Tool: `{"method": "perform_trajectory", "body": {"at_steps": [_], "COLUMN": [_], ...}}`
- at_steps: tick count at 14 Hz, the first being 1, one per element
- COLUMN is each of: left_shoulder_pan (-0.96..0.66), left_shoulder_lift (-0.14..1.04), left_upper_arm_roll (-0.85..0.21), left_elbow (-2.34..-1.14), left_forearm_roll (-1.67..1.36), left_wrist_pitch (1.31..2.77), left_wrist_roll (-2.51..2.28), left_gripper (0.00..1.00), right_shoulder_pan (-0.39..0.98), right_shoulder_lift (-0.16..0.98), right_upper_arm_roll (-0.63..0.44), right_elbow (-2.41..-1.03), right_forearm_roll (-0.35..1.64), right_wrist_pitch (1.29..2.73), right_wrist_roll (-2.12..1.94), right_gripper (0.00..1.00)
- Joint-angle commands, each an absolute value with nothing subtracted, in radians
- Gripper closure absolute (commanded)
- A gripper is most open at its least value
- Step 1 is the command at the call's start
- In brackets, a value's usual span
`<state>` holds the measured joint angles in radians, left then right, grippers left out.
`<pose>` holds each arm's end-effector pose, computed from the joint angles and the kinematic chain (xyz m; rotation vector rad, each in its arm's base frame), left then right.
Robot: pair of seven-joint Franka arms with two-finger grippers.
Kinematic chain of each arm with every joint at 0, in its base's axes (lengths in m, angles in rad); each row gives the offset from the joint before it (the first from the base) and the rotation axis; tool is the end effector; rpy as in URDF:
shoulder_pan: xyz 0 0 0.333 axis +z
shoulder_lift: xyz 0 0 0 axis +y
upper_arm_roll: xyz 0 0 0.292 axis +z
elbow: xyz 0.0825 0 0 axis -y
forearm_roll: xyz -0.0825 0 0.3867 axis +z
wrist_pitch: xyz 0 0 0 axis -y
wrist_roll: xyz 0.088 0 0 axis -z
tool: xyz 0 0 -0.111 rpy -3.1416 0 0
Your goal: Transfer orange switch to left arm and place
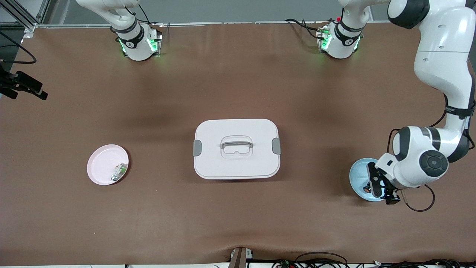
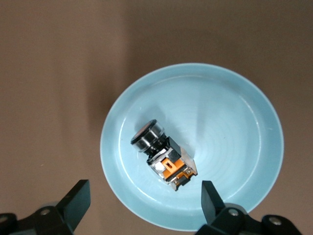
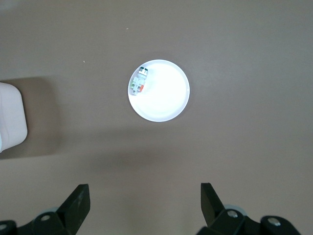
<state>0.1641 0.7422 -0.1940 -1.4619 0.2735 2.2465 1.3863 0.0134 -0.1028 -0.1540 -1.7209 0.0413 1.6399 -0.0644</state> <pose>0.7130 0.0096 0.2303 -2.1917 2.0992 0.0140 0.5278 -0.0739 0.5865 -3.0844 0.1203 -0.0406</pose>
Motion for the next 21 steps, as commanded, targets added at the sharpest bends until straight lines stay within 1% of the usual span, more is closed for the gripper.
{"method": "perform_trajectory", "body": {"at_steps": [1, 4, 6, 9, 13, 18, 21], "left_shoulder_pan": [0.167, 0.163, 0.166, 0.172, 0.187, 0.175, 0.175], "left_shoulder_lift": [0.664, 0.585, 0.545, 0.483, 0.37, 0.259, 0.224], "left_upper_arm_roll": [-0.196, -0.201, -0.202, -0.196, -0.193, -0.218, -0.23], "left_elbow": [-1.476, -1.476, -1.476, -1.474, -1.476, -1.476, -1.474], "left_forearm_roll": [0.194, 0.192, 0.189, 0.152, 0.129, 0.129, 0.144], "left_wrist_pitch": [2.159, 2.054, 2.014, 1.962, 1.934, 1.816, 1.761], "left_wrist_roll": [1.286, 0.993, 0.87, 0.706, 0.351, -0.099, -0.21], "left_gripper": [0.0, 0.0, 0.0, 0.0, 0.0, 0.0, 0.0], "right_shoulder_pan": [0.049, 0.051, 0.054, 0.066, 0.061, 0.067, 0.069], "right_shoulder_lift": [-0.1, -0.094, -0.092, -0.092, -0.092, -0.074, -0.075], "right_upper_arm_roll": [-0.187, -0.187, -0.187, -0.189, -0.186, -0.181, -0.175], "right_elbow": [-1.72, -1.72, -1.72, -1.718, -1.718, -1.684, -1.631], "right_forearm_roll": [0.018, 0.018, 0.018, 0.018, 0.018, 0.003, 0.005], "right_wrist_pitch": [1.651, 1.652, 1.655, 1.654, 1.657, 1.663, 1.629], "right_wrist_roll": [-0.057, -0.058, -0.058, -0.058, -0.058, -0.061, -0.058], "right_gripper": [0.0, 0.0, 0.0, 0.0, 0.0, 0.0, 0.0]}}
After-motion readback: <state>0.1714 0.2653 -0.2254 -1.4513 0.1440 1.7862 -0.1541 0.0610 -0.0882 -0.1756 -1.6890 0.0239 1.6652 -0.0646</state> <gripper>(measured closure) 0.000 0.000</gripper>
